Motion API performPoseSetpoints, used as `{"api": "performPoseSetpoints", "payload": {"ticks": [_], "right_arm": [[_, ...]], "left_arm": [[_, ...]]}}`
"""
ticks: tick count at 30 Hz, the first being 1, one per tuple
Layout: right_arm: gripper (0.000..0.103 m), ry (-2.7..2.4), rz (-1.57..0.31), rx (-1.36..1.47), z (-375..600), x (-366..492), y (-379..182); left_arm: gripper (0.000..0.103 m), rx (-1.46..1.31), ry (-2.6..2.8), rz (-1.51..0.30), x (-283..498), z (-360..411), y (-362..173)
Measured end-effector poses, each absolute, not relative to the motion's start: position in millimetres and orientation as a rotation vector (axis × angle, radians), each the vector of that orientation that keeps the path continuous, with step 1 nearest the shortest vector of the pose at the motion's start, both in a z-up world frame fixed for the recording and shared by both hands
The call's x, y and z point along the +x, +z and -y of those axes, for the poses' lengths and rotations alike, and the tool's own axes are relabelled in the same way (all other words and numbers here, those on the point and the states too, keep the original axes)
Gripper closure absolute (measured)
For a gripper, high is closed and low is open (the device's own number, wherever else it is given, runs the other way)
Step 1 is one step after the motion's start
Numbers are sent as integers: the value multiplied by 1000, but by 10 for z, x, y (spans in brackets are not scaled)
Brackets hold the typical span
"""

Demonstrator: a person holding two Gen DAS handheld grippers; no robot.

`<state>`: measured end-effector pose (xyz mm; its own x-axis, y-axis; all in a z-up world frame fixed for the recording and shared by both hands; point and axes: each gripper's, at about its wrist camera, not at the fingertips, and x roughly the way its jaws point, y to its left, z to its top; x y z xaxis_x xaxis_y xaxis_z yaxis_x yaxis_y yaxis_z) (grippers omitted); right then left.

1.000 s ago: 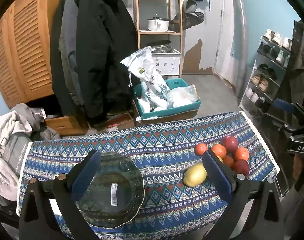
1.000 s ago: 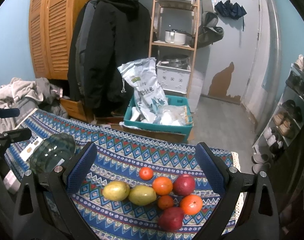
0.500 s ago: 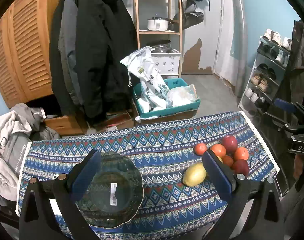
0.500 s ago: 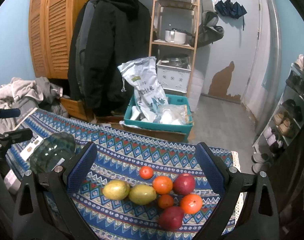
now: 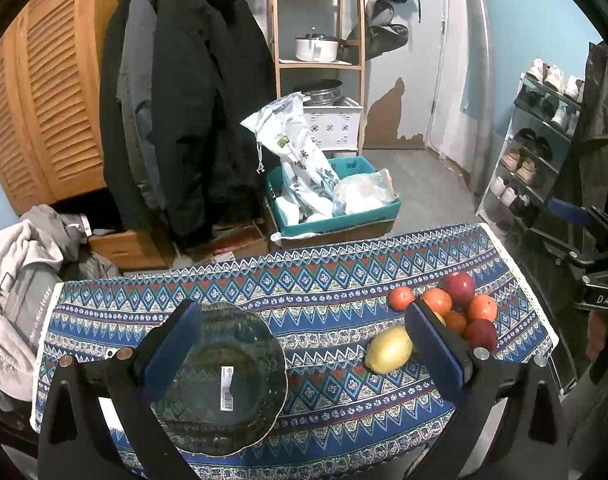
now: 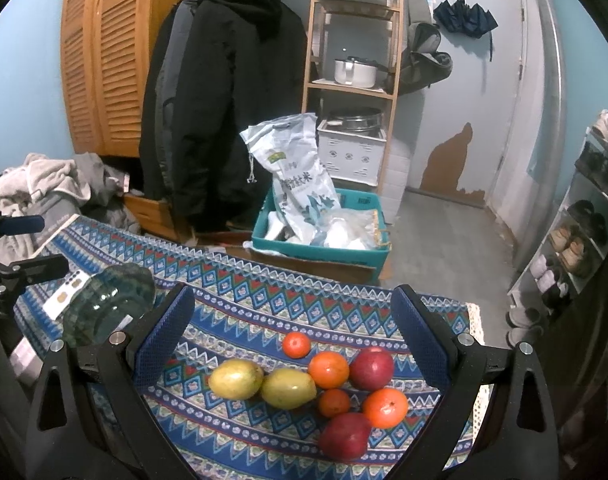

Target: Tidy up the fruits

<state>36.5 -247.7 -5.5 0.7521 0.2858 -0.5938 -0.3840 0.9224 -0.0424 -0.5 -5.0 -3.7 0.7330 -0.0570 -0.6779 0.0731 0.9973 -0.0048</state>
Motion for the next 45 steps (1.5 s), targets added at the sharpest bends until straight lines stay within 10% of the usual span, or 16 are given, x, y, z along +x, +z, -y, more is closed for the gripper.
{"api": "performPoseSetpoints", "payload": {"ticks": [45], "right_arm": [[6, 363, -622, -159, 2496, 353, -37]], "left_arm": [[1, 23, -65, -740, -9, 29, -35]]}}
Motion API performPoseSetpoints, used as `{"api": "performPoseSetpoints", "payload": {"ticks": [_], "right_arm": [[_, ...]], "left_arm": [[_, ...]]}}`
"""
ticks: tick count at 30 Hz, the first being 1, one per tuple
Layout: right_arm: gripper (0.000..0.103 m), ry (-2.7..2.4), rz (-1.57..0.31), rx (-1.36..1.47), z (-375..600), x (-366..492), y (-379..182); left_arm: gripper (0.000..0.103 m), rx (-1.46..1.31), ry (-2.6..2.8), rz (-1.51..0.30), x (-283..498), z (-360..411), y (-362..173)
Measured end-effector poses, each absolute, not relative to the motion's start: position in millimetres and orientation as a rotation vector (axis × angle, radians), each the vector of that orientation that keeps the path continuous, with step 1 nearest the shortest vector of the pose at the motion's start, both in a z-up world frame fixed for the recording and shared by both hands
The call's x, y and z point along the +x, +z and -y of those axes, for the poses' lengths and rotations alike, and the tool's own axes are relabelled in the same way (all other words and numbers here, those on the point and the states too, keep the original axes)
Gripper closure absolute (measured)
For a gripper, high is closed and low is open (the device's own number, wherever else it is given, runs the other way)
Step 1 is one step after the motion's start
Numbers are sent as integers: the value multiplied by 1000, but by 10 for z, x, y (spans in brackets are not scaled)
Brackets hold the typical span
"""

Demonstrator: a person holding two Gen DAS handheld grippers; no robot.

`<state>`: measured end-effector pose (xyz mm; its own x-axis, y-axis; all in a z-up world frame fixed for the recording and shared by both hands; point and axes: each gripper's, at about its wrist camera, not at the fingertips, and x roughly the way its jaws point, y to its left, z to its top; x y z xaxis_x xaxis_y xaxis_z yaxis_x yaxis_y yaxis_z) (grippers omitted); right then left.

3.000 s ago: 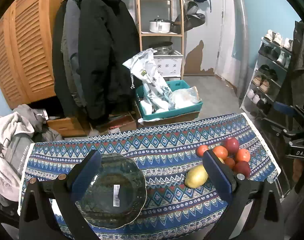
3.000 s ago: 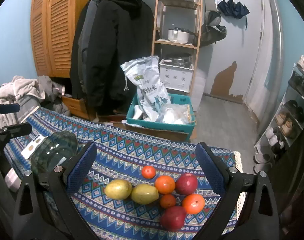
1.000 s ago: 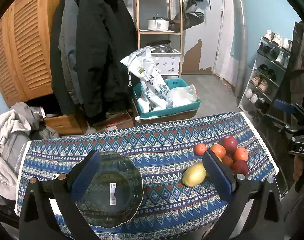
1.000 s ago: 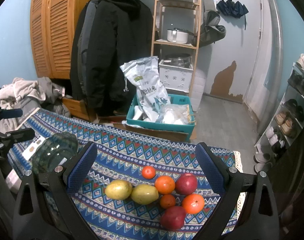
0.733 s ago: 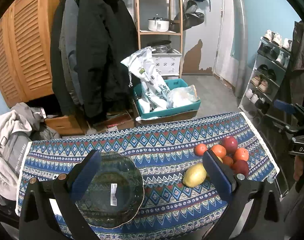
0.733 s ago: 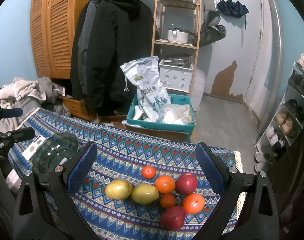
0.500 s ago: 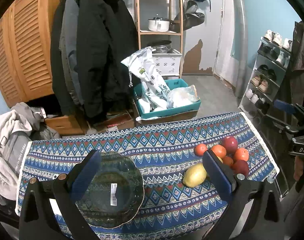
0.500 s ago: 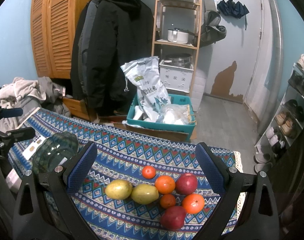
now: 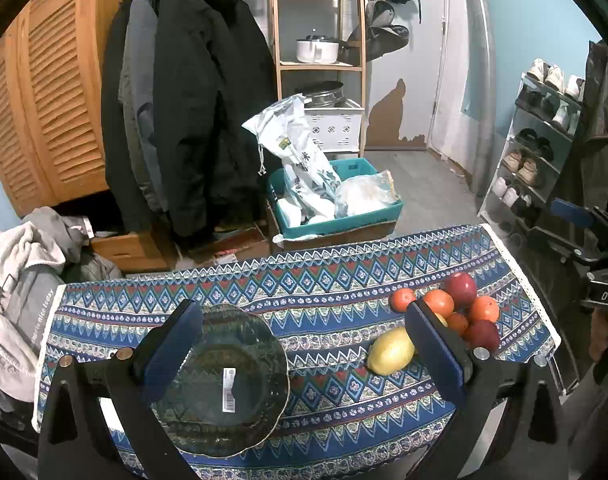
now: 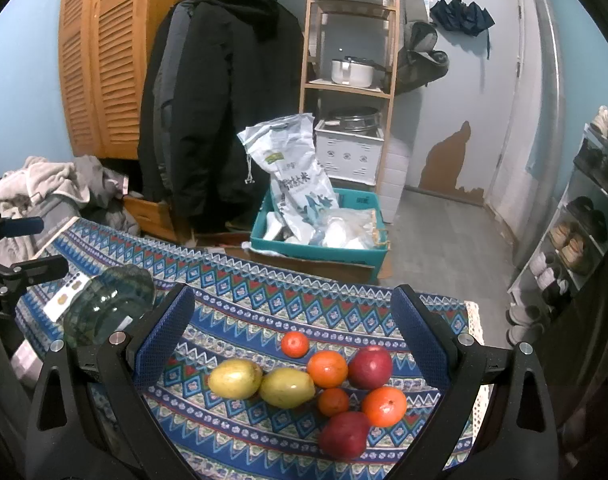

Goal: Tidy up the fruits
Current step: 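Reach the left tool to the green pear while the right tool reaches the red apple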

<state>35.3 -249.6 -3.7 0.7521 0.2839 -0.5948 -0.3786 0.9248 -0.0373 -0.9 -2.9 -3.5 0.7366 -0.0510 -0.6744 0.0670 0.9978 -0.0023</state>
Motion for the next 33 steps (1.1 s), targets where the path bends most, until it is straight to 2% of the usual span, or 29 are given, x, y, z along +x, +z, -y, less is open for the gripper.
{"api": "performPoseSetpoints", "payload": {"ticks": [13, 23, 33], "right_arm": [[6, 344, -638, -152, 2590, 390, -70], [6, 286, -694, -121, 2811, 459, -251], [6, 217, -840, -81, 3125, 594, -655]], "left_arm": [[1, 44, -53, -735, 41, 46, -73], [1, 74, -63, -782, 211, 163, -330], [1, 72, -128, -880, 363, 366, -686]]}}
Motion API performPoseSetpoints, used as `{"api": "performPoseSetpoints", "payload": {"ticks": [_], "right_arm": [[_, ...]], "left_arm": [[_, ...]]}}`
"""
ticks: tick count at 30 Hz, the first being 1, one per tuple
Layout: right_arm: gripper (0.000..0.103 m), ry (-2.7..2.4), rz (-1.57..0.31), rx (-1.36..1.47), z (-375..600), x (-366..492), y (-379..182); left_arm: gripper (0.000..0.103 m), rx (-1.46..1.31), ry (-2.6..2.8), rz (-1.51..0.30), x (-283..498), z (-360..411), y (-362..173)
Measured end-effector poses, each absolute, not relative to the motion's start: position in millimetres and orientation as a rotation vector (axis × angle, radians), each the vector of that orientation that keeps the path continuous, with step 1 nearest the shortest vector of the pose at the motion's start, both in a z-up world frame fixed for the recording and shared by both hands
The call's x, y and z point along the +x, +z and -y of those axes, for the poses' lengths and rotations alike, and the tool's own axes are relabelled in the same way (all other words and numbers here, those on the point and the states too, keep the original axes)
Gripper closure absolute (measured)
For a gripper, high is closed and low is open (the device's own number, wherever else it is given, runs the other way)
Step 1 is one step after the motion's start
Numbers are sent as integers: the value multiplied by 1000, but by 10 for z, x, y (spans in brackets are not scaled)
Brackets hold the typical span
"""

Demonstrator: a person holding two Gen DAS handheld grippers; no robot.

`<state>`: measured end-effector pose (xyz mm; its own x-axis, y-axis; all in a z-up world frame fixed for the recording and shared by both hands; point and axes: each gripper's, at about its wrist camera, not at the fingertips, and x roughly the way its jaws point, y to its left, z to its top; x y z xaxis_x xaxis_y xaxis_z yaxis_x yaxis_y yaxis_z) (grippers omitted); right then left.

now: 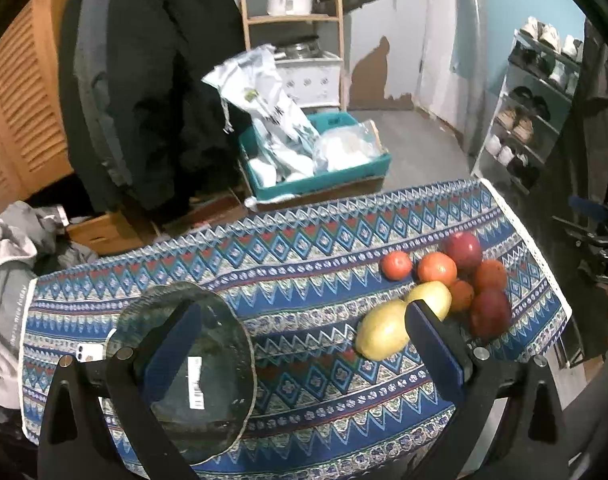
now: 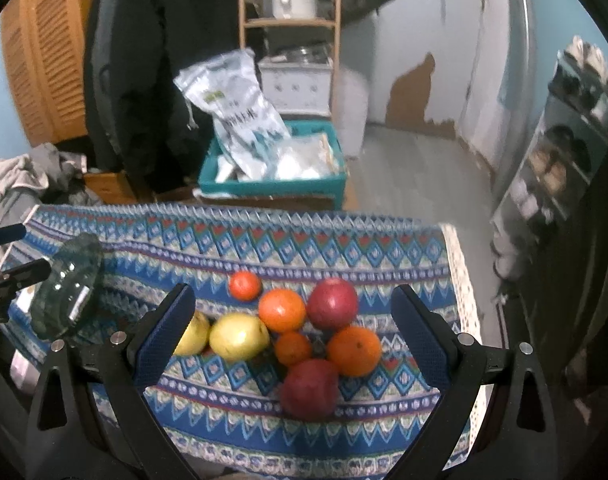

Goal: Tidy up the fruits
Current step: 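Reach the left tool to the green pear while the right tool reaches the red apple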

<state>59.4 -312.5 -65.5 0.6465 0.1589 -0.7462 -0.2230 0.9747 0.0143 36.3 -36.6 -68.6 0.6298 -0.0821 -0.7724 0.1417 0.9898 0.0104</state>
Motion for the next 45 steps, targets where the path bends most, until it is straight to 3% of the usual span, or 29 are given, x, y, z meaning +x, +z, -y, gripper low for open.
{"api": "performPoseSetpoints", "payload": {"ticks": [21, 33, 45], "right_arm": [[6, 172, -1213, -35, 3346, 817, -1842], [7, 181, -1321, -27, 3341, 892, -2306], [26, 206, -1389, 15, 3345, 990, -2598]], "left_arm": [[1, 140, -195, -1052, 754, 835, -1493], [1, 169, -247, -1143, 956, 1086, -1924], [1, 191, -297, -1219, 1079, 1267, -2262]]}}
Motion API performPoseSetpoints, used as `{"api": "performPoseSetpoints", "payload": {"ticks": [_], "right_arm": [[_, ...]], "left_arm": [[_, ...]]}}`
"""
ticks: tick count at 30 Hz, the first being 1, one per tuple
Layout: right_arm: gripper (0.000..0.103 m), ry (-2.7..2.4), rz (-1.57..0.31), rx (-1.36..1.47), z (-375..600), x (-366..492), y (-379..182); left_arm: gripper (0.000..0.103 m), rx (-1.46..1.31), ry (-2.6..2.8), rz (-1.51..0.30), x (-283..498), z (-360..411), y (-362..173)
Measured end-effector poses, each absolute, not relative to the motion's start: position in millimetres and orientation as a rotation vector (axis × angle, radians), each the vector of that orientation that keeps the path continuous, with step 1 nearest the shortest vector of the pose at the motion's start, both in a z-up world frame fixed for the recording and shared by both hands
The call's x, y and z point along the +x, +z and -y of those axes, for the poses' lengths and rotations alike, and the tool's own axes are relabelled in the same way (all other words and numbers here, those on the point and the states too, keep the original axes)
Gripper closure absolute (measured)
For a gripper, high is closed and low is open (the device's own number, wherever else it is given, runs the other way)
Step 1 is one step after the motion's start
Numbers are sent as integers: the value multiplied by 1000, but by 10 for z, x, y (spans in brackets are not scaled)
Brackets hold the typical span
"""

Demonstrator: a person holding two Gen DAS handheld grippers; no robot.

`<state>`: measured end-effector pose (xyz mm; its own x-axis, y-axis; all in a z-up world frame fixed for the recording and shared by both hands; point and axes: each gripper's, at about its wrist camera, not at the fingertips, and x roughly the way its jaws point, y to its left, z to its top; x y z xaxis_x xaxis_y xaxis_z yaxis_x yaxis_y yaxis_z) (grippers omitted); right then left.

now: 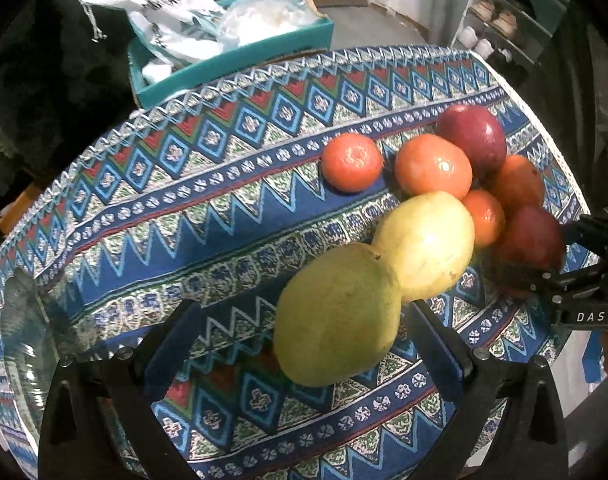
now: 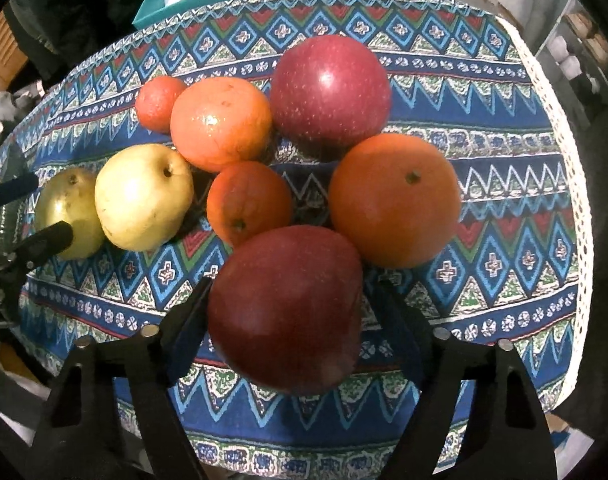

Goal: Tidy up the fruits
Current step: 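Reach the left tool to the green pear while the right tool reaches the red apple, then close the left tool on the green pear while the right tool grasps the red apple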

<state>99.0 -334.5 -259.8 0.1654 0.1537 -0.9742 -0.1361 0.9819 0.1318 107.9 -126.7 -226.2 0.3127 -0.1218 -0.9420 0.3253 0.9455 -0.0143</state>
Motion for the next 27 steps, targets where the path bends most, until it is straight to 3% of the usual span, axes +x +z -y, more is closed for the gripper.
{"api": "performPoseSetpoints", "payload": {"ticks": [7, 10, 13, 15, 17, 27], "right_arm": [[32, 223, -1404, 21, 3335, 1019, -2710], [33, 227, -1398, 22, 3363, 981, -2722], [33, 224, -1394, 4, 3344, 969, -2716], [33, 226, -1387, -8, 3306, 944, -2703], [33, 227, -1375, -18, 3281, 882, -2655], [33, 248, -1290, -68, 3124, 820, -2321]], "left_arm": [[1, 163, -307, -1270, 1159, 1279, -2449], [10, 151, -320, -1281, 1176, 1285, -2508], [10, 138, -331, -1283, 1179, 1291, -2522], [16, 135, -358, -1277, 1173, 1299, -2519], [33, 118, -405, -1278, 1158, 1319, -2511], [33, 177, -388, -1245, 1024, 1346, -2489]]}}
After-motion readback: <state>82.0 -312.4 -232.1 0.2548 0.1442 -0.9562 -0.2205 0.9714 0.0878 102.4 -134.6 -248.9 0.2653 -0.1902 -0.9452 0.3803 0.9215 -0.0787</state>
